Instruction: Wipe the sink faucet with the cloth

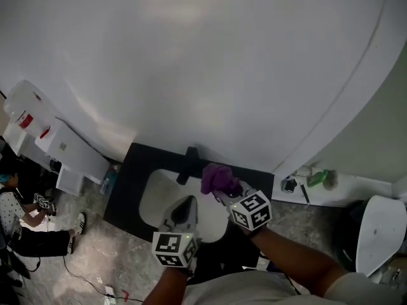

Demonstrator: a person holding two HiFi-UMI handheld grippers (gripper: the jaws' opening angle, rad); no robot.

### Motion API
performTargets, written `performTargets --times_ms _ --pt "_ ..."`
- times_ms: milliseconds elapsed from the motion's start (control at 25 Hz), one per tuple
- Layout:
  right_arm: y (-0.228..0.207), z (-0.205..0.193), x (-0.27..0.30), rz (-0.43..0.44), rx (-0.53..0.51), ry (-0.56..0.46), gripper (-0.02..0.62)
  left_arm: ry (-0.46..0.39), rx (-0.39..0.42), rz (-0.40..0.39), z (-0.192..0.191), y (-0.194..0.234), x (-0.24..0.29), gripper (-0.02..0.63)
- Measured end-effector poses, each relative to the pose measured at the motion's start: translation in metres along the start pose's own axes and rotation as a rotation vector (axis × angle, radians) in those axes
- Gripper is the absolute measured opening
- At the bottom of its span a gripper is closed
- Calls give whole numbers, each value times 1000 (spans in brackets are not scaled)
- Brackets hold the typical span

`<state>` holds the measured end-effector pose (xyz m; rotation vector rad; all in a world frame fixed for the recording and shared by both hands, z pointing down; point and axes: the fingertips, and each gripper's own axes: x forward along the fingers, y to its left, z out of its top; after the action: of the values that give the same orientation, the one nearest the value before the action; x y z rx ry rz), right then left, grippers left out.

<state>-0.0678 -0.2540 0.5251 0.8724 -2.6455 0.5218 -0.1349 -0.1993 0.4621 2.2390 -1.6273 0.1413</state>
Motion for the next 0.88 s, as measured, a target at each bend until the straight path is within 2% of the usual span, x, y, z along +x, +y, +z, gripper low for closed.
performTargets --times_ms 320,440,600,720,800,880 --pt "-62 -24 131 -42 -34 108 67 60 21 -72 -5 48 49 8" --pt "-83 -54 181 -38 -51 181 67 100 14 -72 -20 70 62 8" --pt "-123 -110 224 -109 -8 296 64 118 -18 -49 -37 101 75 8" --pt "-130 -159 242 -58 25 430 67 142 -31 -52 -42 112 79 8" --pt "-128 -155 238 -24 24 435 67 140 -37 -55 -39 115 81 8" --pt "-117 -114 216 -15 1 337 67 128 -32 -62 -32 117 83 8"
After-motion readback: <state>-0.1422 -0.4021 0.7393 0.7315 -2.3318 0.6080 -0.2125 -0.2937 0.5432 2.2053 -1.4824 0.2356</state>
